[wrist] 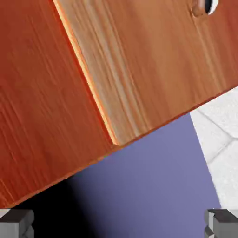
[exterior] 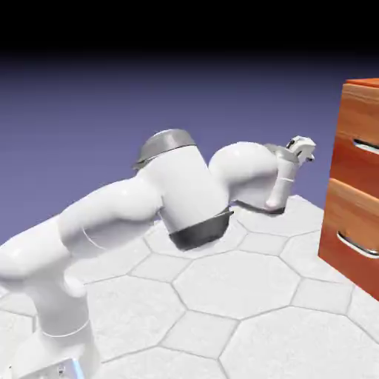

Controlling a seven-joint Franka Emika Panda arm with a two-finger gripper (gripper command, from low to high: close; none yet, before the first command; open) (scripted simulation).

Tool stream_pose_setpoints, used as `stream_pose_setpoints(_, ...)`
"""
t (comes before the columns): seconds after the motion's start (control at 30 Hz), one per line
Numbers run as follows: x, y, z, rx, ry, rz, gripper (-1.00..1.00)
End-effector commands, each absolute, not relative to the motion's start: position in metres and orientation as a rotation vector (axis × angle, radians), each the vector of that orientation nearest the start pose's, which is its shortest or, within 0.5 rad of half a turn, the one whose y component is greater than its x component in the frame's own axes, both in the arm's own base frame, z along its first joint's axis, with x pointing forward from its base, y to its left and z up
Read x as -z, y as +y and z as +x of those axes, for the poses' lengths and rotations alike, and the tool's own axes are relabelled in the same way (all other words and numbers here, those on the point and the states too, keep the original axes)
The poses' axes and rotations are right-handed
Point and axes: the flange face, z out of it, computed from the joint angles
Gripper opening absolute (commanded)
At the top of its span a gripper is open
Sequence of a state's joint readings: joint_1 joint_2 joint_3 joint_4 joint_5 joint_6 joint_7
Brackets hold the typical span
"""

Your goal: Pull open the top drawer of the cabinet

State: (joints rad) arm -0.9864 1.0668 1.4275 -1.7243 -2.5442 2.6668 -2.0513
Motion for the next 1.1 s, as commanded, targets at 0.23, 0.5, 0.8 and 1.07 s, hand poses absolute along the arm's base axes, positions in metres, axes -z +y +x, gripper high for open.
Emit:
stream_pose_setpoints(0.23, -0.461, -0.018, 0.69, 0.613, 1.482, -0.615, 0.0)
stream_pose_setpoints(0.5, -0.461, -0.018, 0.74, 0.613, 1.482, -0.615, 0.0)
stream_pose_setpoints(0.8, -0.461, -0.018, 0.694, 0.613, 1.482, -0.615, -1.0)
stream_pose_setpoints(1.07, -0.461, -0.018, 0.63, 0.613, 1.482, -0.615, -1.0)
